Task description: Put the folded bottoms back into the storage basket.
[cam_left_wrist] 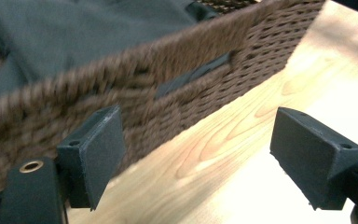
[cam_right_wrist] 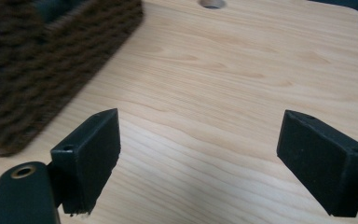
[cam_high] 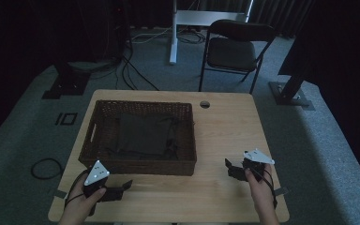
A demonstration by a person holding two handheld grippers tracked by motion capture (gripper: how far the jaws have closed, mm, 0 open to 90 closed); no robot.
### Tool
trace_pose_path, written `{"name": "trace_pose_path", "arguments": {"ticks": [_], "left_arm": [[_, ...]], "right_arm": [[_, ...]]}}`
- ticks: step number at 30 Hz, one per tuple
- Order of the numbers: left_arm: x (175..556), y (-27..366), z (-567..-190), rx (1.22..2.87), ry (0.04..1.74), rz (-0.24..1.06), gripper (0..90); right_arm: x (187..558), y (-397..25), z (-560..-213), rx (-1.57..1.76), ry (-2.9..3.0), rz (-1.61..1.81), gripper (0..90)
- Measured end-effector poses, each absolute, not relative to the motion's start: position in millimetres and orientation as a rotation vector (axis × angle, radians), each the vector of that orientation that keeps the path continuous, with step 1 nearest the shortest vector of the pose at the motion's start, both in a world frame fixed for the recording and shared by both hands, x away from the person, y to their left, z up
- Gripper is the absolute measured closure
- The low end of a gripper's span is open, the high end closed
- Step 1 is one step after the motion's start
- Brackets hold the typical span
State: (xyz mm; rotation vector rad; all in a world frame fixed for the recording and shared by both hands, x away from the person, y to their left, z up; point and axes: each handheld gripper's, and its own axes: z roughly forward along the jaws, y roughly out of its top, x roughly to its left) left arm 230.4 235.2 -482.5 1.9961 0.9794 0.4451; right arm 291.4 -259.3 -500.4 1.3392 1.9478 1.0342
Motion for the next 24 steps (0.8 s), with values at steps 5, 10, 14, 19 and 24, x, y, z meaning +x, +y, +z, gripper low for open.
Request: {"name": "trace_pose_path", "arguments": {"ticks": [5, 10, 14, 19, 24], "left_arm": [[228.5, 238.1, -495.4, 2.006, 1.003, 0.432, 18.1], [230.7, 242.0, -507.9, 1.976, 1.055, 0.436, 18.1], [231.7, 248.0, -518.4, 1.966, 1.093, 0.44, 18.1], [231.2, 257.5, -527.3, 1.974, 1.145, 0.46, 18.1], [229.3, 265.5, -529.1, 1.95, 1.17, 0.483, 18.1]], "right_arm": [[289.3, -268.1, -517.7, 1.39, 1.937, 0.973, 13.4], [287.4, -273.7, -529.9, 1.431, 1.923, 0.914, 13.4], [285.1, -279.3, -536.5, 1.45, 1.919, 0.884, 13.3], [281.9, -287.7, -542.3, 1.477, 1.908, 0.853, 13.3], [280.2, -295.1, -546.9, 1.524, 1.879, 0.825, 13.4]]}}
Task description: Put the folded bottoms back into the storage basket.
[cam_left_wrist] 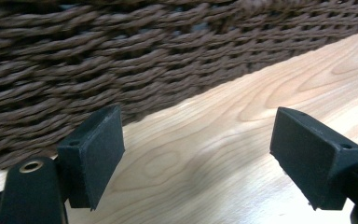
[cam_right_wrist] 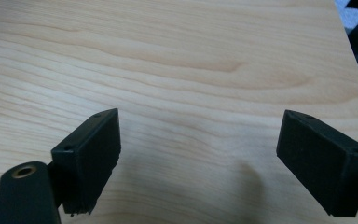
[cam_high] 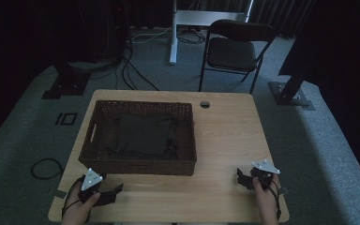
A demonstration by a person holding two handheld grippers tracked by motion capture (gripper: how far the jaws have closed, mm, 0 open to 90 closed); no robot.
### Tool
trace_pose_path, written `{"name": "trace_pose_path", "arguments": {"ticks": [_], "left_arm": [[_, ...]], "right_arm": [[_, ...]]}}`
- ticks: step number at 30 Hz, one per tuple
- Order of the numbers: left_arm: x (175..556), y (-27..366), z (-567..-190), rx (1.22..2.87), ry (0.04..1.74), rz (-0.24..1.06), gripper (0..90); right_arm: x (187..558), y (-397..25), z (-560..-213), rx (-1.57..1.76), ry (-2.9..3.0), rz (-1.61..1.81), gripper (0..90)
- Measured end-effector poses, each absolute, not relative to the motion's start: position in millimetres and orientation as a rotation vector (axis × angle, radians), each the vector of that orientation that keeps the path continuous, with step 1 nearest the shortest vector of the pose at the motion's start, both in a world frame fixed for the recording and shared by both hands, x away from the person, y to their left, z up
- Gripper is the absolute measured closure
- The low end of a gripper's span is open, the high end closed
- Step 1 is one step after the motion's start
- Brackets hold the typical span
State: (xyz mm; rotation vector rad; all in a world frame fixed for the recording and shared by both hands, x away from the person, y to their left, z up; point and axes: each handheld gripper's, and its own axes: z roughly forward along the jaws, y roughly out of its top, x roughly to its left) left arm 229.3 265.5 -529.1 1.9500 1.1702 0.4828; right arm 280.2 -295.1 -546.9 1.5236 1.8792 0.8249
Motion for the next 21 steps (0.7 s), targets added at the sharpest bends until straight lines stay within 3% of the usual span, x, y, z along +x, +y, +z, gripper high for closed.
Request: {"name": "trace_pose_path", "arguments": {"ticks": [21], "left_arm": [[228.5, 293.8, -540.1, 1.891, 1.373, 0.598, 18.1]], "right_arm": [[277.1, -309.6, -552.2, 1.619, 1.793, 0.721, 13.3]]}}
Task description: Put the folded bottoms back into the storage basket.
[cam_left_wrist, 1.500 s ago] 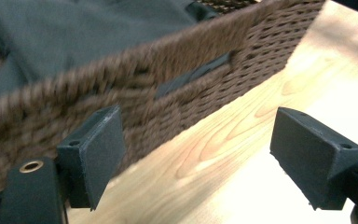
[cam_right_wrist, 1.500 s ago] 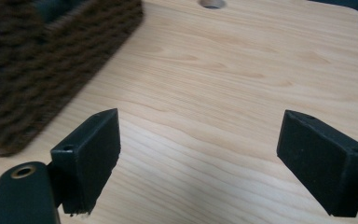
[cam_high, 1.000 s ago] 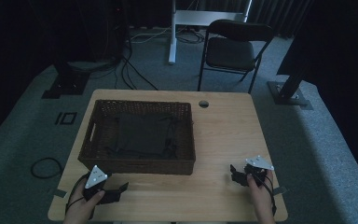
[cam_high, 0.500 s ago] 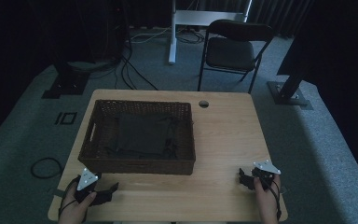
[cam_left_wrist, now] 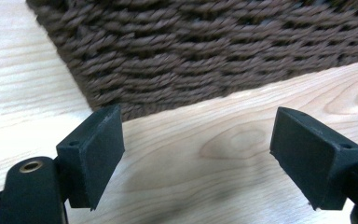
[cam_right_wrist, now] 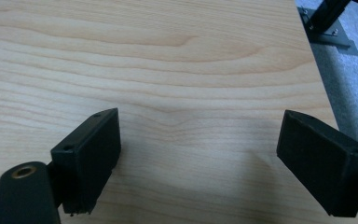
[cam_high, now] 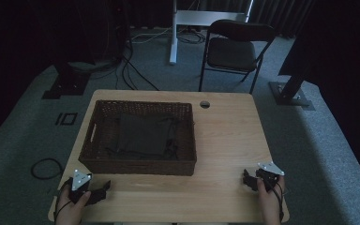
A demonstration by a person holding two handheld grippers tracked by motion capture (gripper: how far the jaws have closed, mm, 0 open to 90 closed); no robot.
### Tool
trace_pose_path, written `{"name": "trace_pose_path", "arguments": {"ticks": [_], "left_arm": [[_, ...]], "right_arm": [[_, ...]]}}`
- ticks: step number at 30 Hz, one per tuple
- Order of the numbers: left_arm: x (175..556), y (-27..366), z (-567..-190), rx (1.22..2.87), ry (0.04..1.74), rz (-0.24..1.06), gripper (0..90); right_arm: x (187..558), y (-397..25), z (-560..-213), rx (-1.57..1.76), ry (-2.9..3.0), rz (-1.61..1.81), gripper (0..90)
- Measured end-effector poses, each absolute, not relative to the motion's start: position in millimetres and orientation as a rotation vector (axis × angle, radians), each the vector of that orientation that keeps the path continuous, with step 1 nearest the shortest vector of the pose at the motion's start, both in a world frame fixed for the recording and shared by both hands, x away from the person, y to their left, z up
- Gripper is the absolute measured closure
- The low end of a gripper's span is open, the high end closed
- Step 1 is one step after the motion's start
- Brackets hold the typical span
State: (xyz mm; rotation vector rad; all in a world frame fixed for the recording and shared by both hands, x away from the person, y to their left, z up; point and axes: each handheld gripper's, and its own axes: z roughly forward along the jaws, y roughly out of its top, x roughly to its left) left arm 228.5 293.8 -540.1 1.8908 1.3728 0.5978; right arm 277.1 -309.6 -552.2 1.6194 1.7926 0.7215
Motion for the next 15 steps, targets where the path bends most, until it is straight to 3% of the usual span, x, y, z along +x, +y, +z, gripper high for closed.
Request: {"name": "trace_pose_path", "arguments": {"ticks": [10, 15], "left_arm": [[229.9, 305.7, -546.8, 1.848, 1.48, 0.619, 18.1], [233.1, 304.8, -548.1, 1.907, 1.505, 0.622, 17.5]], "right_arm": [[276.8, -310.3, -553.1, 1.745, 1.758, 0.768, 12.3], [278.1, -309.1, -553.2, 1.753, 1.749, 0.763, 11.8]]}}
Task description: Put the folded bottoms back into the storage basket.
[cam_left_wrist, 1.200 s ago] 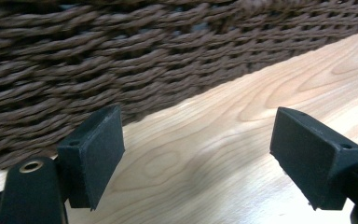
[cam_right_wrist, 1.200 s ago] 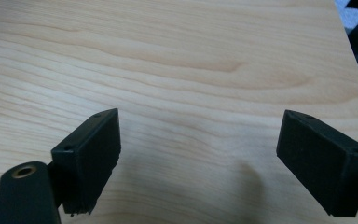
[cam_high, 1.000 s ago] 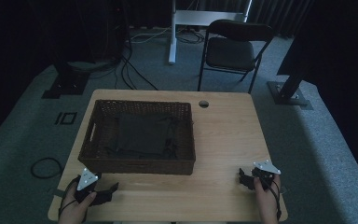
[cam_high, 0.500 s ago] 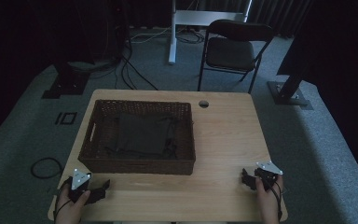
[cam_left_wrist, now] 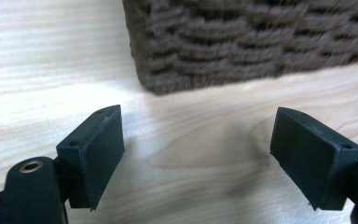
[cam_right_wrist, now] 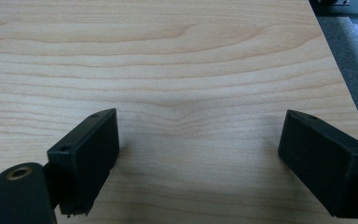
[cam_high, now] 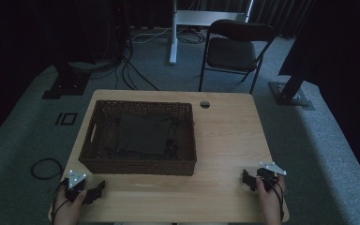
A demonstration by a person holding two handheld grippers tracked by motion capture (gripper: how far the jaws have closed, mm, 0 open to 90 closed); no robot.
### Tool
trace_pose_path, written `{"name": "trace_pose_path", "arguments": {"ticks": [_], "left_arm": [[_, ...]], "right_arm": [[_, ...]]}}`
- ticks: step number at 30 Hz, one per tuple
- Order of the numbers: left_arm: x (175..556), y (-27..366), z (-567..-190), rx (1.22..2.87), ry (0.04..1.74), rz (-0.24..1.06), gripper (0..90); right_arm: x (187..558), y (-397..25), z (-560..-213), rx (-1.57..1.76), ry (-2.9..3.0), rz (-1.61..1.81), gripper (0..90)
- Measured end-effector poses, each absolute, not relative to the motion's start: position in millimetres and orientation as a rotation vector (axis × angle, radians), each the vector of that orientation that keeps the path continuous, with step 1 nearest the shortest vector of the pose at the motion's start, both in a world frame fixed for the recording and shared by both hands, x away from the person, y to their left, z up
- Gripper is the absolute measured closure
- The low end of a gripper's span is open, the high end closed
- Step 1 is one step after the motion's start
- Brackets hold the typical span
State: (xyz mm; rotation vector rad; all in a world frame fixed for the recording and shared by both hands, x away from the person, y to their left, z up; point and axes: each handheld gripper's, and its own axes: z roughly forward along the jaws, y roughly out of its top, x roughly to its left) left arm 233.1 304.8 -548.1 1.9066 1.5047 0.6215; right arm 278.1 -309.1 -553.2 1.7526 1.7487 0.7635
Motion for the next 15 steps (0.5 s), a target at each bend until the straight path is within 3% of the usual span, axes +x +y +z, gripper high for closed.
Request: {"name": "trace_pose_path", "arguments": {"ticks": [15], "left_arm": [[237.7, 300.8, -548.9, 1.93, 1.517, 0.639, 12.0]], "right_arm": [[279.3, -308.6, -553.2, 1.748, 1.757, 0.767, 11.4]]}}
